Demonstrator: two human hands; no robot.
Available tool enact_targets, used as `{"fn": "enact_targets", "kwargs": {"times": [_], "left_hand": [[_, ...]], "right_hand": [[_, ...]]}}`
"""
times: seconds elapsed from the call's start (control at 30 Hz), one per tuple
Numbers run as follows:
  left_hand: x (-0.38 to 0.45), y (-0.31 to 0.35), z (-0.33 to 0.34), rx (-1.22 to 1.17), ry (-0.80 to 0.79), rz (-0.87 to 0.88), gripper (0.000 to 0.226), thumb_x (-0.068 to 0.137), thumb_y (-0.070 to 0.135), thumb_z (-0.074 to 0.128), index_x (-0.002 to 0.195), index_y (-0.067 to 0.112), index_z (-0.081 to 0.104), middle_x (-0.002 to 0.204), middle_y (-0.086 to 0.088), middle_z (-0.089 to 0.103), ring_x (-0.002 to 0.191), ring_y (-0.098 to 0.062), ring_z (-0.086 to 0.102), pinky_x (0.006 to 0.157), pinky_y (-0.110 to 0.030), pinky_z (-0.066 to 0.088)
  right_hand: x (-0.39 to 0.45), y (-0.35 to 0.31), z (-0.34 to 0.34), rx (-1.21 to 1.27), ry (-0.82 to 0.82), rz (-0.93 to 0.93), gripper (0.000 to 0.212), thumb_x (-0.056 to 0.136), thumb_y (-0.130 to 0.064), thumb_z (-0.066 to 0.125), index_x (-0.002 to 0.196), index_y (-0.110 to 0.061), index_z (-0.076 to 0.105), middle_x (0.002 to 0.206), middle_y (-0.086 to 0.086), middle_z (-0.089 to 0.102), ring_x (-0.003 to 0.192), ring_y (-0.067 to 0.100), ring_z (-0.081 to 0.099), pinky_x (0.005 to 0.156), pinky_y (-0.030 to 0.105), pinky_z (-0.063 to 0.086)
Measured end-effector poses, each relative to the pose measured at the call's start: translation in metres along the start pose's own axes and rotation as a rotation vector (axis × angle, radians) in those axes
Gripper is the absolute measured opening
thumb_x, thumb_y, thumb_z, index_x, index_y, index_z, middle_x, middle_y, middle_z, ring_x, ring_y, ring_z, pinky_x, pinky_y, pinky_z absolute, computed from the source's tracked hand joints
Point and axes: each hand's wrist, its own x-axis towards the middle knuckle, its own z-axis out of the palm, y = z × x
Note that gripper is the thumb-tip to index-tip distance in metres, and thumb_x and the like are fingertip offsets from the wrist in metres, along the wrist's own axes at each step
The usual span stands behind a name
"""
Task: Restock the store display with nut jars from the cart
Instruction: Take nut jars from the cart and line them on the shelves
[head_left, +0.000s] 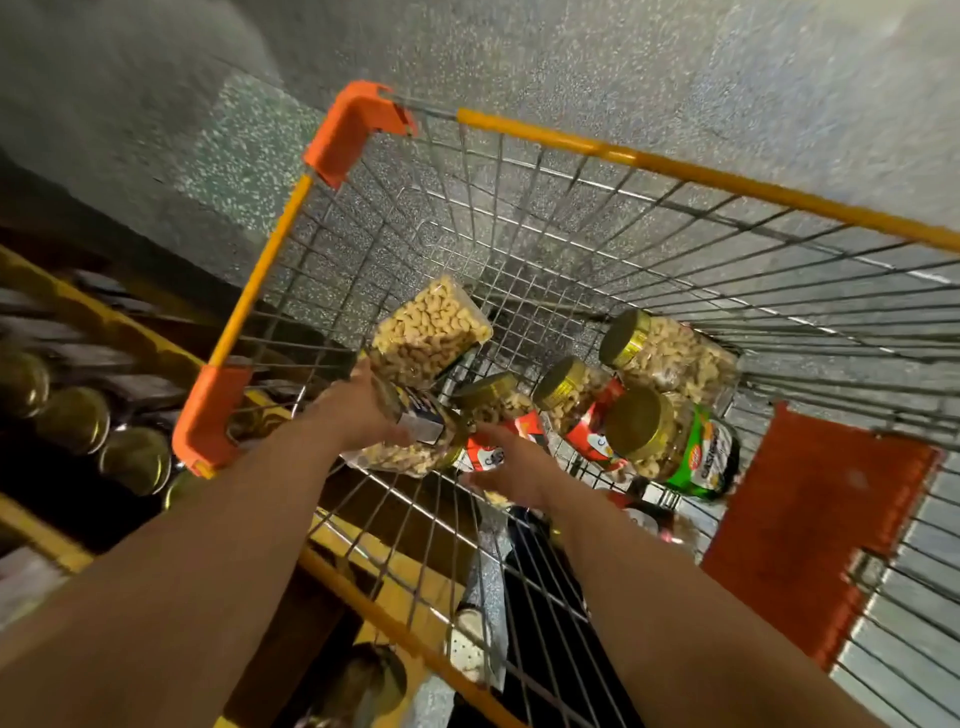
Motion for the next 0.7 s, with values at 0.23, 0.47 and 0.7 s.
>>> {"fn": "enact_targets", "kwargs": {"times": [0.23, 0.47, 0.7], "left_hand": [[0.006, 0.009, 0.008, -0.031, -0.026, -0.003, 0.130, 0.061, 0.040, 0.097, 0.156, 0.007, 0.014, 0.142, -0.018, 0.052, 0.126, -0.037, 0.054, 0.088, -0.039, 0.051], [-0.014, 0.018, 0.005, 0.043, 0.058, 0.015, 0.112, 0.061, 0.042, 0.095, 0.145, 0.010, 0.030, 0.127, -0.013, 0.059, 0.115, -0.033, 0.059, 0.085, -0.040, 0.053], [-0.063, 0.024, -0.017, -0.036, 0.203, 0.039, 0.092, 0.063, 0.042, 0.092, 0.130, 0.014, 0.036, 0.100, -0.002, 0.055, 0.095, -0.024, 0.054, 0.081, -0.036, 0.050]], "right_hand": [[0.016, 0.005, 0.006, 0.093, -0.026, -0.016, 0.088, 0.086, -0.036, 0.081, 0.158, -0.028, 0.031, 0.155, 0.004, 0.047, 0.139, 0.025, 0.047, 0.114, 0.040, 0.040], [0.007, 0.004, 0.006, 0.086, -0.030, -0.014, 0.093, 0.085, -0.043, 0.080, 0.160, -0.027, 0.027, 0.156, 0.004, 0.045, 0.141, 0.024, 0.044, 0.115, 0.039, 0.038], [-0.027, -0.005, -0.004, 0.271, 0.049, -0.028, 0.077, 0.084, -0.043, 0.081, 0.150, -0.027, 0.045, 0.133, -0.005, 0.061, 0.118, 0.022, 0.062, 0.100, 0.050, 0.054]]}}
